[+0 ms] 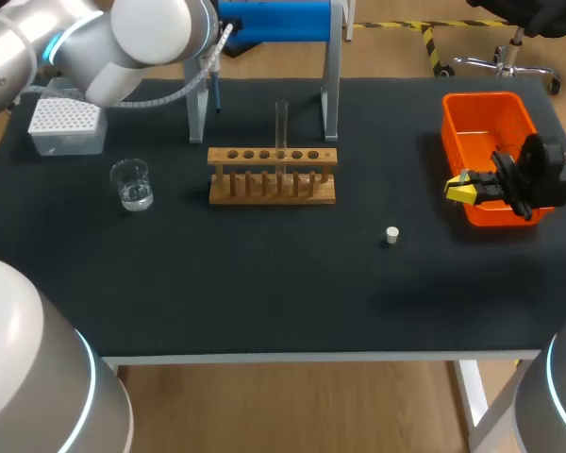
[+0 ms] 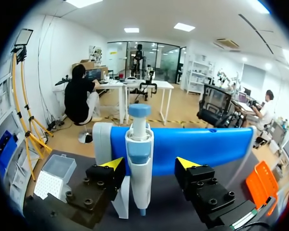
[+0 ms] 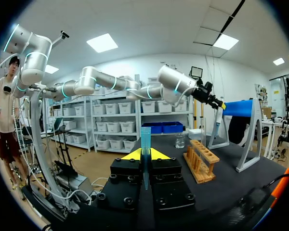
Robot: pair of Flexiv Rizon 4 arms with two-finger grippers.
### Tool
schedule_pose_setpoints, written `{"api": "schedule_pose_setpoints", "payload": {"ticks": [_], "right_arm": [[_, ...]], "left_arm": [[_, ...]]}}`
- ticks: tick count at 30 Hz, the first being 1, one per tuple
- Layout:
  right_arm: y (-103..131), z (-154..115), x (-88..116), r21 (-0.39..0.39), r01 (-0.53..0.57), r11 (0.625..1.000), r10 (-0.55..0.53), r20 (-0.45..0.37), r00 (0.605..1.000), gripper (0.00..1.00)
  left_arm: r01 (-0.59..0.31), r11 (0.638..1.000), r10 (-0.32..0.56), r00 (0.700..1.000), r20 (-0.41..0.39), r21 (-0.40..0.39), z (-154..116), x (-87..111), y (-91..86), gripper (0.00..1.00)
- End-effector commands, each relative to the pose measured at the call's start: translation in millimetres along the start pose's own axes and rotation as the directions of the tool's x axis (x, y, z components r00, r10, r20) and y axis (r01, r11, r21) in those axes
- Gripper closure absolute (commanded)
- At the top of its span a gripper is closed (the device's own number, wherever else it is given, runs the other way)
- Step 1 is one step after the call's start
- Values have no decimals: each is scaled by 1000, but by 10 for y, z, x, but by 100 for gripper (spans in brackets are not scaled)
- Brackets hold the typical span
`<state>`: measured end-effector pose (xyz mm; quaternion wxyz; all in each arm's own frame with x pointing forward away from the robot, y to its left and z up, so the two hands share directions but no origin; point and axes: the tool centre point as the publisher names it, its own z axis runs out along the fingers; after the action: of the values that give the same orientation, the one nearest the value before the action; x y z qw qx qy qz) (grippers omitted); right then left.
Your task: Invert the test tube, pick up the pipette, mount the tip to pipette, aspirate from beaker and dispense into the tube, eject the tip, return the pipette, and cap with the stopper.
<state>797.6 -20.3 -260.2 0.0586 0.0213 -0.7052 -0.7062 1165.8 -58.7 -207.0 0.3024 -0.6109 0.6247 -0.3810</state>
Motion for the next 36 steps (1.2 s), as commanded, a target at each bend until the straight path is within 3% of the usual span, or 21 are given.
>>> {"api": "schedule_pose_setpoints", "payload": {"ticks": [1,6,10,13,16,21,24,26,36], "right_arm": [[-1,-4,3,1,0,1000,0,0,1000,100],[-1,-4,3,1,0,1000,0,0,1000,100],[-1,-4,3,1,0,1000,0,0,1000,100],[-1,-4,3,1,0,1000,0,0,1000,100],[-1,-4,3,1,0,1000,0,0,1000,100],[-1,-4,3,1,0,1000,0,0,1000,100],[-1,-4,3,1,0,1000,0,0,1000,100],[-1,-4,3,1,0,1000,0,0,1000,100],[-1,-4,3,1,0,1000,0,0,1000,100]], "left_arm": [[2,1000,-2,1000,2,-5,41,10,-5,37],[5,1000,-5,1000,4,-8,52,9,-2,36],[6,1000,-6,1000,4,-10,58,9,-1,44],[7,1000,-7,1000,5,-11,66,7,4,77],[8,1000,-8,1000,7,-14,69,6,10,87],[8,1000,-8,1000,8,-20,80,2,35,81],[9,1000,-8,1000,9,-23,84,-1,46,65],[9,1000,-9,1000,9,-24,88,-4,51,69],[11,1000,-11,1000,11,-26,107,-7,48,61]]}}
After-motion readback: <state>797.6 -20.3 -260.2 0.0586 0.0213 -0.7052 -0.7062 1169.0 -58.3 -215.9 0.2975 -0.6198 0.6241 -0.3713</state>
